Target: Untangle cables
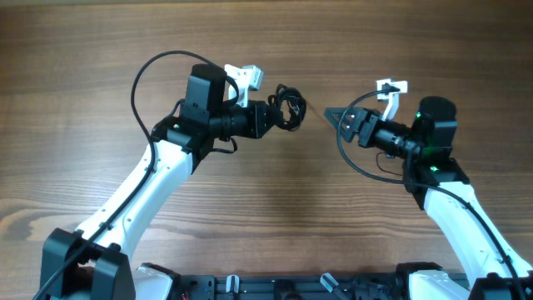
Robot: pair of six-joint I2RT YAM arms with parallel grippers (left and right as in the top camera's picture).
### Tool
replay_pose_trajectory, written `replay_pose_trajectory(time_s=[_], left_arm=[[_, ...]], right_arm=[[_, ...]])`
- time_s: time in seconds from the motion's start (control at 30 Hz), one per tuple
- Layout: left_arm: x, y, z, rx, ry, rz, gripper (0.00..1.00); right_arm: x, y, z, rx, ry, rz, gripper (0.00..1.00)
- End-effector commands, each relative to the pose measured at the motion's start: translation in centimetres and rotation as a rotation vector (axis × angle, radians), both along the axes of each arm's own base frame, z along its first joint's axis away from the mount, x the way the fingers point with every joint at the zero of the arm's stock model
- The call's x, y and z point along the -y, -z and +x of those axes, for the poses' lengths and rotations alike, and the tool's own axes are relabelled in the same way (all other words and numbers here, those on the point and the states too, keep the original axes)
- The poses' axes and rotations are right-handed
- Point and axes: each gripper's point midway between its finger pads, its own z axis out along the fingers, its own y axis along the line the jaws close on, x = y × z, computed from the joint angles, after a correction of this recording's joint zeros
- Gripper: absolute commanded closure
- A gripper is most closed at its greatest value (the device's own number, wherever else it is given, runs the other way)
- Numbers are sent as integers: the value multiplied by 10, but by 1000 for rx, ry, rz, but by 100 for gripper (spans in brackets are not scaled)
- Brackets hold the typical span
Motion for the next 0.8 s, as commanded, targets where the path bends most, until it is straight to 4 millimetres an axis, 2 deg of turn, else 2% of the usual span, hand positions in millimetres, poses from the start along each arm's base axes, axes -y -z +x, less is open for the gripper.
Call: replay_pose_trajectory(time_s=[0.0,0.07,0.13,0.23,0.3,0.33,0.37,0.4,0.43,0.47,0.53,0.63,0.7,0.73,0.77], left_arm=[[20,-20,-32,49,244,-124,96],[28,-34,-52,80,381,-208,96],[28,-36,-55,79,396,-221,96],[29,-39,-59,98,427,-236,96],[28,-36,-53,111,402,-212,96],[26,-30,-45,113,355,-172,96],[24,-26,-38,93,303,-148,96],[23,-25,-33,68,262,-144,96],[23,-26,-31,60,249,-148,96],[26,-28,-32,65,254,-154,96],[34,-32,-36,86,277,-160,96],[41,-34,-39,102,295,-166,96],[42,-34,-40,96,294,-168,96],[42,-34,-40,96,294,-167,96],[40,-34,-38,97,286,-165,96]], right_arm=[[-11,-14,-12,218,-148,-94,32],[-11,-14,-12,308,-176,-152,24],[-12,-8,-16,405,-226,-231,24],[-19,-1,-33,333,-299,-172,34],[-19,4,-39,144,-266,-81,36],[-19,5,-39,-32,-214,10,22],[-18,7,-37,-153,-158,66,18],[-16,9,-34,-260,-98,113,19],[-14,10,-31,-316,-60,140,23],[-11,14,-26,-368,-5,156,31],[-12,17,-20,-366,34,139,34],[-31,21,-15,-317,17,104,35],[-31,25,-7,-301,42,90,68],[-30,28,-4,-295,50,81,79],[-30,28,-3,-250,42,51,85]])
